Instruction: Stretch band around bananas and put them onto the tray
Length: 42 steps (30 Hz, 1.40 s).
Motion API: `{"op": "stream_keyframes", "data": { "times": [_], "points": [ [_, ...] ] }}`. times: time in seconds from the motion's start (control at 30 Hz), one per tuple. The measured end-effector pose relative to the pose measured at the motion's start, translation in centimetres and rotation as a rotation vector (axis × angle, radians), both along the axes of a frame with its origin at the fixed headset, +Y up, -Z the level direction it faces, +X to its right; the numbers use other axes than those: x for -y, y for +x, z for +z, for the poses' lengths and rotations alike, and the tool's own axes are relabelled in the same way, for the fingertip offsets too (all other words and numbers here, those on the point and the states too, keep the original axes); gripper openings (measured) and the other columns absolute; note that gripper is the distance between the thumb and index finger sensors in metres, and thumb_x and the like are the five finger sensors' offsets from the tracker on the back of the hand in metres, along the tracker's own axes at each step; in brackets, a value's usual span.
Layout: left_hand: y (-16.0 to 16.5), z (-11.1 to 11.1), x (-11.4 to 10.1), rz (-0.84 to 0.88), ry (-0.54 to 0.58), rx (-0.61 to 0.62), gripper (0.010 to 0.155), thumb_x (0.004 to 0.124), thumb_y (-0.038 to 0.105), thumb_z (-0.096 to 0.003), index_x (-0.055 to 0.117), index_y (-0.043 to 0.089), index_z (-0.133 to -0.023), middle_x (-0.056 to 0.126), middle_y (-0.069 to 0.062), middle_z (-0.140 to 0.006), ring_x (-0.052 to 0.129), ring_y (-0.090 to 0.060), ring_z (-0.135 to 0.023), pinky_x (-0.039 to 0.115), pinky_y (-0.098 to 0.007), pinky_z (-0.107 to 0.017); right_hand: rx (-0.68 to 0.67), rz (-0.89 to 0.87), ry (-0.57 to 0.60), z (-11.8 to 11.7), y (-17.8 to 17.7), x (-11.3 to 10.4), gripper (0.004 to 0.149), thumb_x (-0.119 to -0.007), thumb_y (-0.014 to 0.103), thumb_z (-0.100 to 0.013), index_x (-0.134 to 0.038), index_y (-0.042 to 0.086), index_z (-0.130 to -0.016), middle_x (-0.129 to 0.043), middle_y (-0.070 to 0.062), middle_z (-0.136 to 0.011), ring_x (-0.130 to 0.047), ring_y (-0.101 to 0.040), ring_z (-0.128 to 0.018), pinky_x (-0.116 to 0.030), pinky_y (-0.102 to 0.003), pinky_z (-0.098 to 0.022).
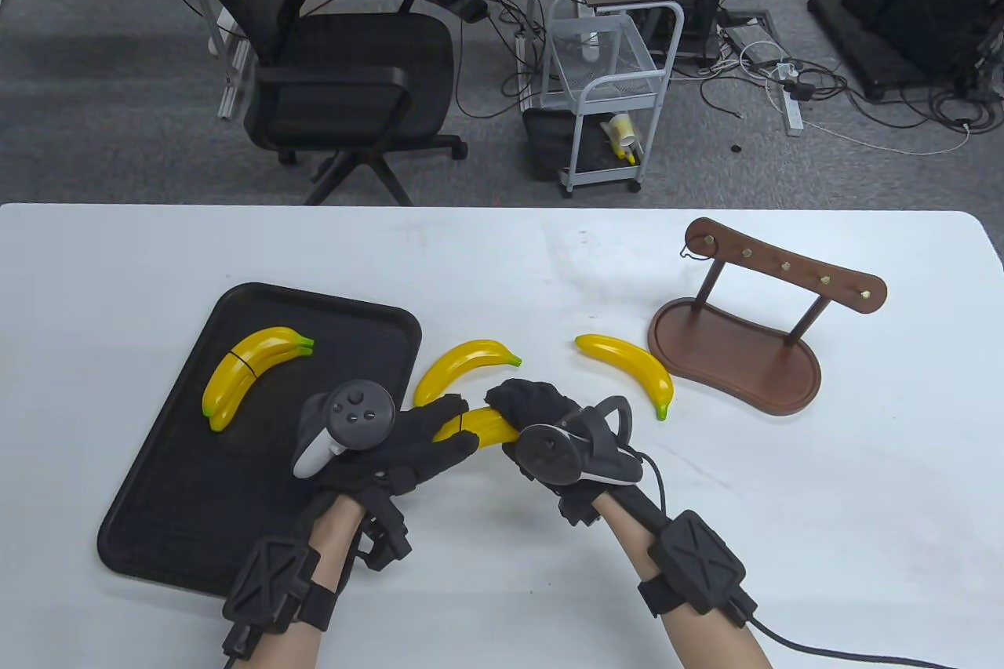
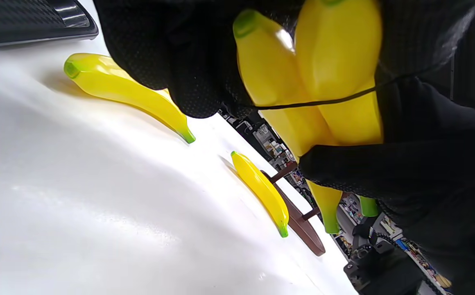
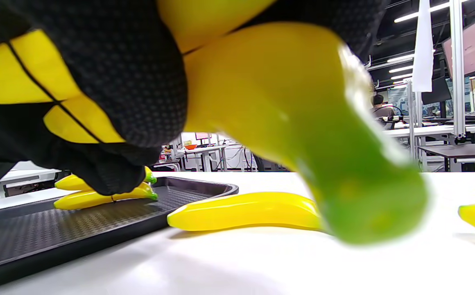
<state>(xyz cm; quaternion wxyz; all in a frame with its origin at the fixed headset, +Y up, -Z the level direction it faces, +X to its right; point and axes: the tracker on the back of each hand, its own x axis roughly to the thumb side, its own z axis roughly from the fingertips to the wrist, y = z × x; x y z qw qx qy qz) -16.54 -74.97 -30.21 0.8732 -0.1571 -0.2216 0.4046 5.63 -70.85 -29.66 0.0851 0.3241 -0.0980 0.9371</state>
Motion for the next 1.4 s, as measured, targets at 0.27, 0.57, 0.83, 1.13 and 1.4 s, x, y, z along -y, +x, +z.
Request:
{"op": "stream_keyframes", "data": {
  "times": [0.27, 0.57, 0.83, 1.13, 1.4],
  "points": [
    [-0.4, 0.0, 0.0, 0.008, 0.032, -0.065, 0.083, 0.073, 0.066, -0.0545, 0.057, 0.008, -0.112, 0.079, -0.015, -0.109, 0.084, -0.039, -0.097, 0.064, -0.059, -0.076, -0.009, -0.038, -0.012, 0.0, 0.0, 0.1, 0.068, -0.092, 0.032, -0.045, -0.061, 0.012, -0.102, -0.074, -0.015, -0.101, -0.086, -0.036, -0.082, -0.083, -0.046, -0.057],
    [-0.7, 0.0, -0.2, 0.02, 0.037, -0.084, 0.082, 0.075, 0.064, -0.0545, 0.055, 0.011, -0.113, 0.076, -0.014, -0.111, 0.081, -0.039, -0.099, 0.062, -0.058, -0.078, -0.031, -0.133, -0.114, -0.5, 0.9, 0.1, 0.07, -0.086, 0.041, -0.048, -0.057, 0.014, -0.106, -0.069, -0.014, -0.106, -0.082, -0.038, -0.088, -0.079, -0.05, -0.059],
    [-0.2, 0.3, -0.9, -0.035, 0.098, -0.085, 0.082, 0.076, 0.063, -0.0536, 0.052, 0.014, -0.114, 0.072, -0.011, -0.115, 0.077, -0.037, -0.103, 0.059, -0.056, -0.08, -0.035, -0.312, -0.3, -1.9, 2.9, 0.0, 0.078, -0.071, 0.06, -0.051, -0.052, 0.013, -0.11, -0.066, -0.017, -0.109, -0.079, -0.044, -0.089, -0.076, -0.055, -0.059],
    [0.0, 0.6, -1.6, -0.02, 0.152, -0.084, 0.082, 0.077, 0.063, -0.0524, 0.049, 0.018, -0.114, 0.068, -0.007, -0.117, 0.073, -0.034, -0.107, 0.057, -0.053, -0.083, -0.091, -0.519, -0.609, -3.6, 5.0, 2.4, 0.093, -0.066, 0.069, -0.049, -0.041, 0.009, -0.115, -0.056, -0.022, -0.114, -0.071, -0.054, -0.093, -0.072, -0.062, -0.06],
    [0.4, 0.7, -1.4, -0.034, 0.143, -0.075, 0.08, 0.076, 0.063, -0.053, 0.048, 0.02, -0.115, 0.067, -0.006, -0.118, 0.072, -0.034, -0.107, 0.057, -0.053, -0.083, -0.075, -0.529, -0.536, -3.6, 4.9, 2.3, 0.087, -0.071, 0.067, -0.048, -0.056, 0.008, -0.109, -0.072, -0.019, -0.104, -0.087, -0.042, -0.078, -0.079, -0.055, -0.052]
  ]
}}
